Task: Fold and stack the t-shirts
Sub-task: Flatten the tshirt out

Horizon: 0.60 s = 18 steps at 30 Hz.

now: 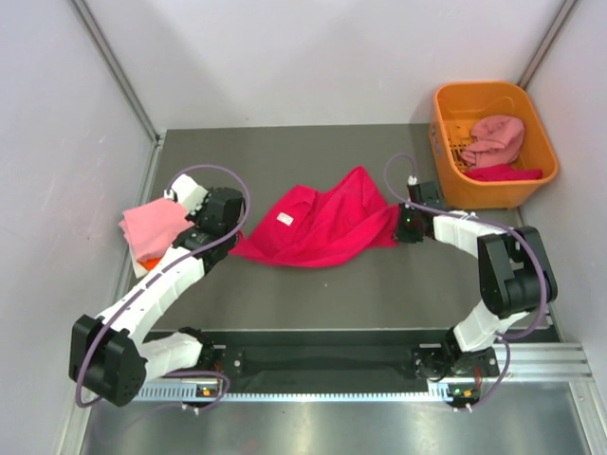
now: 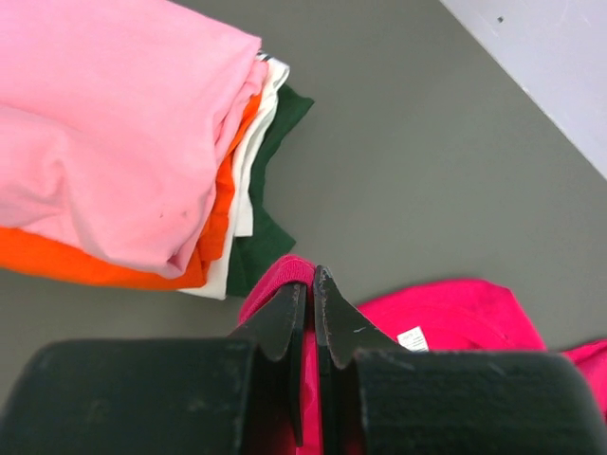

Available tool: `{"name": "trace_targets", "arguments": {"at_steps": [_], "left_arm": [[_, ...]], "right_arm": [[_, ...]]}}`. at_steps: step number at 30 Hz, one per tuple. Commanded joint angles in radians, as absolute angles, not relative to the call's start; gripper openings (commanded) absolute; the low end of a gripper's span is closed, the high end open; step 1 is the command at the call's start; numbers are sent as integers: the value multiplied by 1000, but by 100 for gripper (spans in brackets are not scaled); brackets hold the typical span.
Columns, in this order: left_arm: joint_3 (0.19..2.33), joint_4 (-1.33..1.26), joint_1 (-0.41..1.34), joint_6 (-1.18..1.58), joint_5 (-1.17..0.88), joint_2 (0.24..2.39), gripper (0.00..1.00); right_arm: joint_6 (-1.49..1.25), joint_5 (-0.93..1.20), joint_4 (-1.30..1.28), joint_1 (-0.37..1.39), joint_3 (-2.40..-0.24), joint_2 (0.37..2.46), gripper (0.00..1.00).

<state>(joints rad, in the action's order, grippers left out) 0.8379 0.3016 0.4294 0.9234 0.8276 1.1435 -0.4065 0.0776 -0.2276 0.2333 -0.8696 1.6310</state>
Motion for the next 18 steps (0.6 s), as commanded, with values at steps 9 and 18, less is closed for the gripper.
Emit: {"name": "trace_targets", "arguments": {"at_steps": [9, 18], "left_arm": [[904, 618, 423, 1092, 764, 1066, 0], [897, 834, 423, 1227, 537, 1052, 0]], "right_arm": [[-433, 14, -271, 209, -727, 1375, 0], [-466, -55, -371, 88, -650, 1062, 0]]}}
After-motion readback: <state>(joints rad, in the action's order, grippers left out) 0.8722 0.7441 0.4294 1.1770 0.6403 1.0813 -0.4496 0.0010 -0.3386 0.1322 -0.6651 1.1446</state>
